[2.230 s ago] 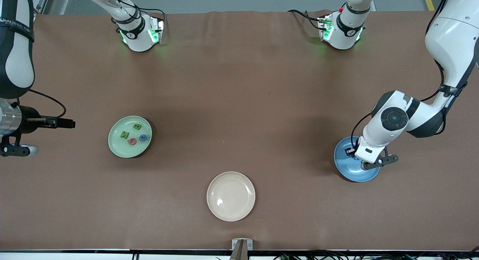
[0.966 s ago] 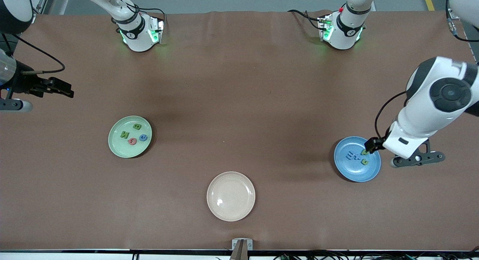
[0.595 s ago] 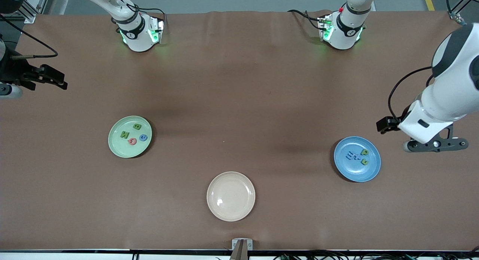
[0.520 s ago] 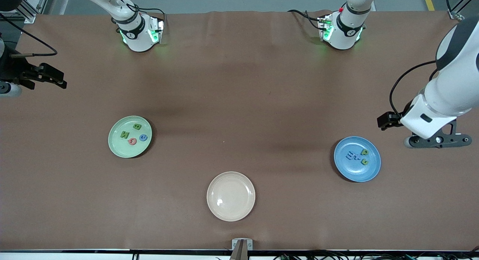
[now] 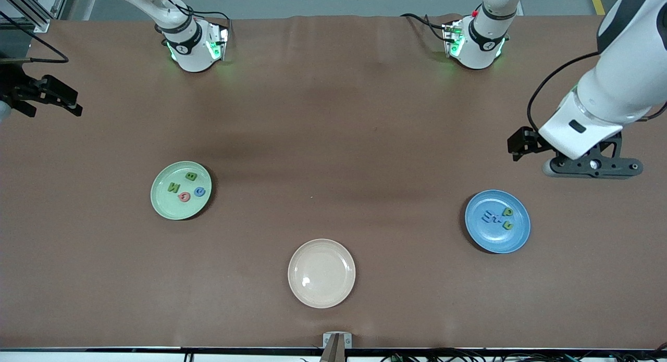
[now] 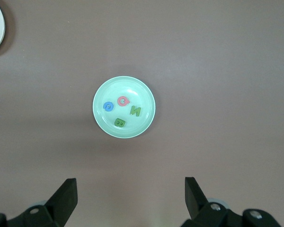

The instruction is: Sort upper and lower case letters into plates

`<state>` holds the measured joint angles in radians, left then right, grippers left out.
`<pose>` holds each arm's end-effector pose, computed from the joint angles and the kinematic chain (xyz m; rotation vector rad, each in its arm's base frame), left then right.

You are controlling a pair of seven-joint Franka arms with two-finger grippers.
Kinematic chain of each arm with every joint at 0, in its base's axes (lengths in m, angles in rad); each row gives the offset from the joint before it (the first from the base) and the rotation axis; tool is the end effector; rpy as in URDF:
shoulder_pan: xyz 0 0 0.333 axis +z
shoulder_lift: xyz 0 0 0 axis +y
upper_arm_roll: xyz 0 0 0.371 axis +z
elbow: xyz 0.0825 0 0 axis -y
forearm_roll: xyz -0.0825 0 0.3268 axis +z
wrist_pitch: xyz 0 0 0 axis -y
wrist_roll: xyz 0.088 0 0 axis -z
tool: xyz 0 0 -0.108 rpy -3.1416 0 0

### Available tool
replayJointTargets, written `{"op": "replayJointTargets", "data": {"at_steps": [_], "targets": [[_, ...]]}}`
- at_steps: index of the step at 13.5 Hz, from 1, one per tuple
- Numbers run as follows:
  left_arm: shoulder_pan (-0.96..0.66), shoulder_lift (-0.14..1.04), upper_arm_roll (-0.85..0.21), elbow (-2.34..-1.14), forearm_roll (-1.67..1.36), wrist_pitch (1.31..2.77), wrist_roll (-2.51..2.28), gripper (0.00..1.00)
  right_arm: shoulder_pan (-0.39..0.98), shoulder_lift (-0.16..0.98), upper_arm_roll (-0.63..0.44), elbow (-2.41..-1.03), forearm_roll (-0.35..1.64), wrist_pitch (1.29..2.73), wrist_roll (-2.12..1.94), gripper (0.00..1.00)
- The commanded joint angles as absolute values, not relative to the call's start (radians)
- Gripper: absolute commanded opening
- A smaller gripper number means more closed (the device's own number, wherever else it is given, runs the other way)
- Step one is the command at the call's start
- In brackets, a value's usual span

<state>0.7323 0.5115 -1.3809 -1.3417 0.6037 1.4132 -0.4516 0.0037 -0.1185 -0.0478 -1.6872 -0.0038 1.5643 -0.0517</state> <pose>0.5651 -0.0988 0.6444 -3.0283 0.1473 -0.0069 0.4517 -0.0222 0.6859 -3.1395 -0.0125 0.0070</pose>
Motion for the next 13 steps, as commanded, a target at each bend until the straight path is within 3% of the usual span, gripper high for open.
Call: {"op": "replayJointTargets", "data": {"at_steps": [1,9,13], "targets": [[0.692,0.439,-1.336,-1.333,0.562,1.358,-0.428,1.00,-0.008,-0.140,-0.045,-1.724,-0.002,1.580,-0.055,1.00],[0.309,0.129,-0.532,-1.347,0.117,1.387,-0.200,1.00,-0.034,-0.137,-0.046,-1.740,0.029,1.552,-0.060,1.00],[0.188,0.037,-0.277,-1.414,0.021,1.394,-0.092,1.00,-0.018,-0.137,-0.041,-1.740,0.029,1.552,-0.061,1.00]]}}
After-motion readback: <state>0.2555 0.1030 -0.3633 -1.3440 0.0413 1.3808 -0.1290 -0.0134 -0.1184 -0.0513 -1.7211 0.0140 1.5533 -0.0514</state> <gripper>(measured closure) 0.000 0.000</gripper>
